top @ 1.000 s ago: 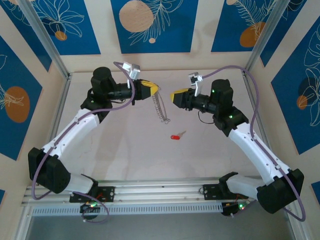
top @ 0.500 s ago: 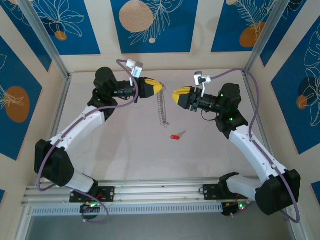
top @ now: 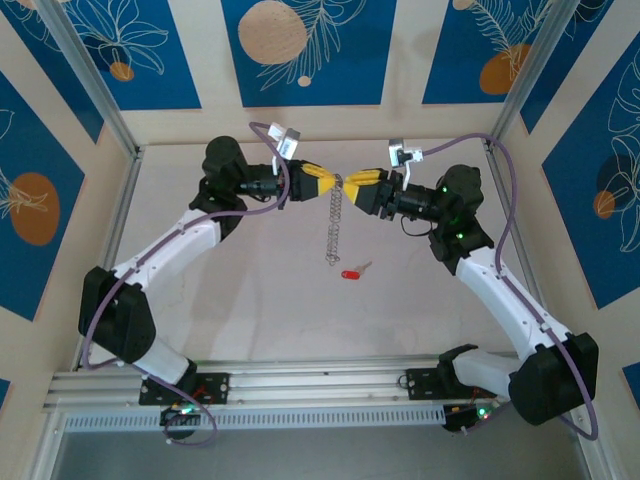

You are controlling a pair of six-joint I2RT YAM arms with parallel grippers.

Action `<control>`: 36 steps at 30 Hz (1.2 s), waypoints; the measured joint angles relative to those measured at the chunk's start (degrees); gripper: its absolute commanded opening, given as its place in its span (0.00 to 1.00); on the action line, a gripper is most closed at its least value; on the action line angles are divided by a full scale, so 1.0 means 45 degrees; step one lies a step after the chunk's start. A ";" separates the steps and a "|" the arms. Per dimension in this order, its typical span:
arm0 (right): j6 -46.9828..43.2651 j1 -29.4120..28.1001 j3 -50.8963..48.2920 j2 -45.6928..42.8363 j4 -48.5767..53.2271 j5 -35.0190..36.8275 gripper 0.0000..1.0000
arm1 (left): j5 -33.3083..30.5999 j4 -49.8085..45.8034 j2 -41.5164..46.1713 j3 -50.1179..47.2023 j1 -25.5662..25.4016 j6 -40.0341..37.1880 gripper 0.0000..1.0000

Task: Put the keys on the keyring

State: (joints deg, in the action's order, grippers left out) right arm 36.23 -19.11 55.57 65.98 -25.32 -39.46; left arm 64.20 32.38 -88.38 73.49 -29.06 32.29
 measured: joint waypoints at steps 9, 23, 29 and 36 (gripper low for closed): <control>0.0000 0.0000 0.0151 0.0228 0.0015 0.0000 0.28 | 0.0058 0.0058 0.0000 0.0092 -0.0097 0.0053 0.00; -0.0044 -0.0155 0.0418 0.0476 0.0131 -0.0311 0.00 | -0.0126 0.0058 0.0000 0.0121 -0.0146 0.0063 0.00; -0.0058 -0.0151 0.0418 0.0476 0.0141 -0.0287 0.00 | -0.0243 0.0049 0.0000 0.0121 -0.0155 0.0068 0.00; 0.0107 0.0078 0.0034 0.0476 -0.0738 -0.0141 0.00 | -0.1292 0.0335 0.0180 -0.0233 -0.0350 0.0257 0.19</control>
State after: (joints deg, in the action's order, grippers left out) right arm 36.71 -18.76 55.72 68.12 -28.64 -40.10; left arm 58.39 33.89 -87.57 72.44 -30.63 33.45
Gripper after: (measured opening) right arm 0.057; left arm 0.129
